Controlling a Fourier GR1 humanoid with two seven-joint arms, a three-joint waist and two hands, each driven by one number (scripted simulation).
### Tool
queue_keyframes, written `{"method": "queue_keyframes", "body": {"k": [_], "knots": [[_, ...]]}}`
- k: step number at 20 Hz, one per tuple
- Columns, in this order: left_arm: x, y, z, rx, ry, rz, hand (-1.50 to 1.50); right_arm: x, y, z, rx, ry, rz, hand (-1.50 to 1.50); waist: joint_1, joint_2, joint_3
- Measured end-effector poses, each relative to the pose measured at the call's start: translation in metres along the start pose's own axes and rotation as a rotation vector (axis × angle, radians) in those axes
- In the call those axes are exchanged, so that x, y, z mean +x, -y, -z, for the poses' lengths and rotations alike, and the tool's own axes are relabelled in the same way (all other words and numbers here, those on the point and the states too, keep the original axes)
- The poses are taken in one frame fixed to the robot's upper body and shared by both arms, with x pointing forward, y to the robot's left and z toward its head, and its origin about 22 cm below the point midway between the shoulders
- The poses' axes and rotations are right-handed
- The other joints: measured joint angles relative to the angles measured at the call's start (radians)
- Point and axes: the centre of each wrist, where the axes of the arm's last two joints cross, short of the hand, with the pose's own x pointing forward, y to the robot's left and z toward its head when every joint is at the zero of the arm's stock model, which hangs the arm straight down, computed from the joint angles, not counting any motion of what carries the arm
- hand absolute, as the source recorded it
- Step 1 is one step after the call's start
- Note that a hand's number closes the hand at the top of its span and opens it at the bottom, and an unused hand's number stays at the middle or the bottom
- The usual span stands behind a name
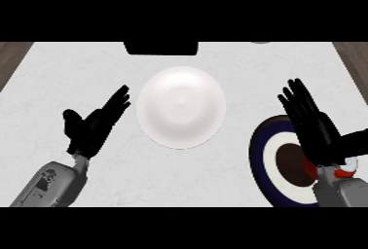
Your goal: Pick the can from the plate and place it in the plate
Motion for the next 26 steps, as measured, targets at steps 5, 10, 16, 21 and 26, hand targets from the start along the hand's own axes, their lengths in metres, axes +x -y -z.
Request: {"method": "queue_keyframes", "body": {"k": [5, 10, 16, 21, 26], "knots": [[-0.012, -0.042, -0.023, 0.174, 0.000, 0.148, 0.00, 0.028, 0.033, -0.004, -0.326, 0.178, 0.102, -1.50, -0.019, -0.014, 0.005], [-0.024, -0.077, -0.046, 0.332, -0.014, 0.277, 0.00, 0.031, 0.094, -0.034, -0.872, 0.271, -0.065, -1.50, -0.043, -0.016, 0.000], [-0.044, -0.085, -0.073, 0.387, -0.004, 0.347, 0.00, 0.025, 0.068, -0.056, -1.288, 0.482, -0.135, -1.50, -0.030, -0.016, 0.001], [-0.053, -0.085, -0.085, 0.402, 0.016, 0.364, 0.00, 0.020, 0.011, -0.087, -1.289, 0.476, -0.164, -1.50, -0.023, -0.008, 0.002], [-0.052, -0.084, -0.093, 0.400, 0.027, 0.369, 0.00, 0.009, 0.000, -0.126, -1.230, 0.280, -0.276, -1.50, -0.012, -0.002, 0.000]]}}
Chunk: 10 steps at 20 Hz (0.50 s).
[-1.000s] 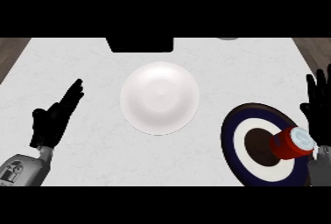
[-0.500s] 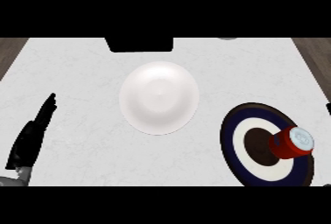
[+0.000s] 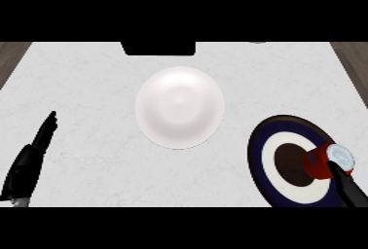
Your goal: Pick the can from the plate and place it in the plate
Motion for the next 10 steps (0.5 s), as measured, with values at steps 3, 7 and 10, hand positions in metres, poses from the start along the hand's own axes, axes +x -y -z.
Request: {"method": "queue_keyframes", "body": {"k": [3, 7, 10], "knots": [[0.001, 0.002, -0.002, -0.001, 0.012, 0.001, 0.00, -0.004, 0.024, -0.004, 0.065, -0.077, -0.126, -1.50, 0.004, 0.006, -0.001], [0.002, -0.004, 0.000, -0.001, 0.020, 0.003, 0.00, 0.008, 0.047, 0.007, 0.138, -0.182, -0.251, -1.50, 0.012, 0.011, -0.001], [0.006, -0.004, 0.001, -0.004, 0.030, 0.004, 0.00, 0.023, 0.055, 0.019, 0.185, -0.258, -0.332, -1.50, 0.018, 0.012, -0.001]]}}
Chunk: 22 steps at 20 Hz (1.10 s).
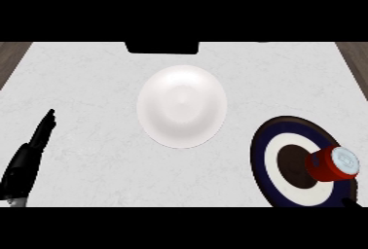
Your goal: Pick the can from the plate and place it in the plate
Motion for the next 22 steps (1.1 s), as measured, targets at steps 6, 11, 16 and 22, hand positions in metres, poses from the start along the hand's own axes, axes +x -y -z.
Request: {"method": "queue_keyframes", "body": {"k": [6, 11, 16, 22], "knots": [[-0.002, 0.007, -0.002, -0.005, -0.004, 0.000, 0.00, 0.033, 0.002, 0.023, 0.116, -0.120, -0.131, -1.50, 0.002, -0.002, 0.002], [0.001, 0.009, -0.001, -0.003, -0.011, -0.006, 0.00, 0.050, -0.011, 0.040, 0.213, -0.203, -0.227, -1.50, -0.001, -0.005, 0.004], [-0.005, 0.008, -0.003, 0.005, -0.010, -0.001, 0.00, 0.042, -0.026, 0.055, 0.295, -0.267, -0.318, -1.50, -0.008, -0.007, 0.005], [-0.008, 0.012, -0.006, 0.009, -0.018, -0.004, 0.00, 0.035, -0.040, 0.068, 0.358, -0.293, -0.359, -1.50, -0.016, -0.010, 0.006]]}}
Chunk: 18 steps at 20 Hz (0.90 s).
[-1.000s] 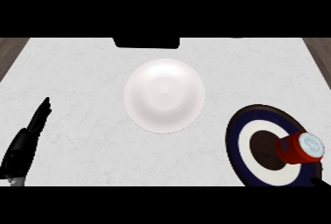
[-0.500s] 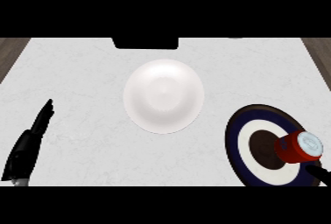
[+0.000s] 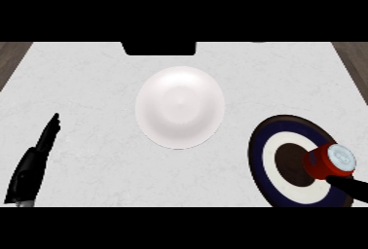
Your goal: Pick the can from the plate and place it in the plate
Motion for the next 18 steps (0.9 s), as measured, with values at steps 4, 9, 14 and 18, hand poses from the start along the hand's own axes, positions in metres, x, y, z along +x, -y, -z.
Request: {"method": "queue_keyframes", "body": {"k": [4, 9, 14, 18], "knots": [[0.000, -0.007, -0.001, 0.001, -0.003, -0.003, 0.00, 0.005, -0.005, 0.013, 0.049, -0.007, -0.013, -1.50, 0.000, 0.000, 0.000], [0.000, -0.010, -0.002, 0.003, 0.001, 0.003, 0.00, -0.005, -0.024, 0.022, 0.100, -0.019, -0.035, -1.50, -0.001, -0.001, 0.000], [0.001, -0.007, -0.005, 0.003, 0.001, 0.006, 0.00, -0.007, -0.031, 0.034, 0.125, -0.036, -0.050, -1.50, -0.003, -0.001, 0.000], [0.004, -0.005, -0.007, -0.004, -0.002, -0.001, 0.00, -0.016, -0.040, 0.042, 0.129, -0.046, -0.050, -1.50, -0.003, -0.001, 0.000]]}}
